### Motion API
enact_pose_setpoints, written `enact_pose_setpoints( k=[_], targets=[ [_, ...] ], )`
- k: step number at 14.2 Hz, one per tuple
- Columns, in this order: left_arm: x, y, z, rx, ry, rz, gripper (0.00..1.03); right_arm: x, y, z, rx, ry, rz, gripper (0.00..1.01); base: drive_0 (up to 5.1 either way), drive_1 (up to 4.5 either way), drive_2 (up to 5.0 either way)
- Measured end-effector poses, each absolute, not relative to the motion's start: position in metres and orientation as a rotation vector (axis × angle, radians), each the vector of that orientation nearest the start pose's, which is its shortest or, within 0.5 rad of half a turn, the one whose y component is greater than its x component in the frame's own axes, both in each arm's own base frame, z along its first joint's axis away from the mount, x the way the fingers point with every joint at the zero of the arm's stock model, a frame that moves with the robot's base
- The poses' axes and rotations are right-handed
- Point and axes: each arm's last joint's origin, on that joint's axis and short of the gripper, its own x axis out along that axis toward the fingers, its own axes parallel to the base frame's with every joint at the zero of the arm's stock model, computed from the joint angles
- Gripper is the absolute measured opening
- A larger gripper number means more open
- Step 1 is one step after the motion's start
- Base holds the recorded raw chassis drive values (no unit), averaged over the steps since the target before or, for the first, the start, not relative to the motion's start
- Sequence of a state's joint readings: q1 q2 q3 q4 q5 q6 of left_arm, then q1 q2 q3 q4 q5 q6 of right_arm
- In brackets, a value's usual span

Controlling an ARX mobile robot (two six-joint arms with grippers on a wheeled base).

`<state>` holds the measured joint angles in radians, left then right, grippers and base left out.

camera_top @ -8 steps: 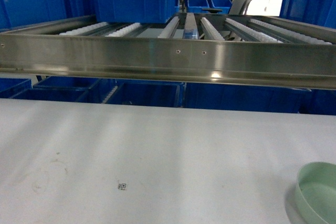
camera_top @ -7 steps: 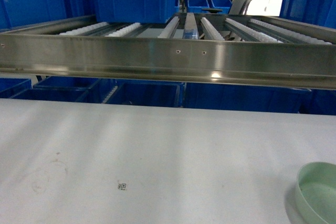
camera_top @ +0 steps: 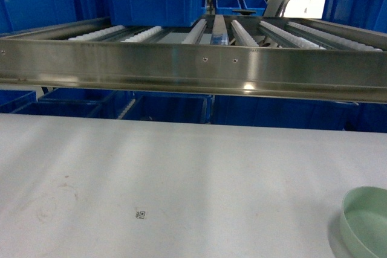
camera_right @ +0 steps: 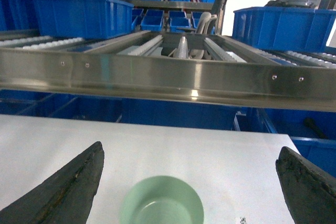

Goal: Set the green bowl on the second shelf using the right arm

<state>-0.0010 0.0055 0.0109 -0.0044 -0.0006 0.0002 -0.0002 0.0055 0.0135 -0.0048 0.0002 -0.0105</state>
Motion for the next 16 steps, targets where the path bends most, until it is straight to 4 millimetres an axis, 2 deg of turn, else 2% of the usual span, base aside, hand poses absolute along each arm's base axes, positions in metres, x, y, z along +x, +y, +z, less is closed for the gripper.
enact_pose_setpoints(
  k=[2,5,7,8,10,12,14,16],
  targets=[
    [0.097,0.000,0.166,0.000,-0.001,0.000,0.98,0.103,0.007,0.173,-0.008,-0.045,0.009,0.98,0.0,0.00,0.0],
    [0.097,0.000,0.166,0.000,-0.001,0.000,0.98,0.132,0.006,0.172,-0.076,0.056,0.002,0.98,0.0,0.00,0.0],
    [0.097,0.000,0.167,0.000,-0.002,0.000,0.98,0.168,0.001,0.188,-0.144,0.149,0.049,0.98,0.0,0.00,0.0],
    [0.097,0.000,0.166,0.000,-0.001,0.000,0.98,0.189,-0.006,0.188,-0.168,0.231,0.039,0.98,0.0,0.00,0.0],
    [0.097,0.000,0.166,0.000,-0.001,0.000,0.98,0.229,-0.017,0.179,-0.167,0.498,0.126,0.98,0.0,0.00,0.0],
    [0.097,0.000,0.166,0.000,-0.001,0.000,0.98,0.258,-0.021,0.182,-0.203,0.643,0.218,0.98,0.0,0.00,0.0],
    [0.097,0.000,0.166,0.000,-0.001,0.000,0.98,0.270,-0.022,0.181,-0.244,0.747,0.258,0.98,0.0,0.00,0.0],
    [0.097,0.000,0.166,0.000,-0.001,0.000,0.98,0.267,-0.022,0.176,-0.274,0.826,0.289,0.98,0.0,0.00,0.0]
  ],
)
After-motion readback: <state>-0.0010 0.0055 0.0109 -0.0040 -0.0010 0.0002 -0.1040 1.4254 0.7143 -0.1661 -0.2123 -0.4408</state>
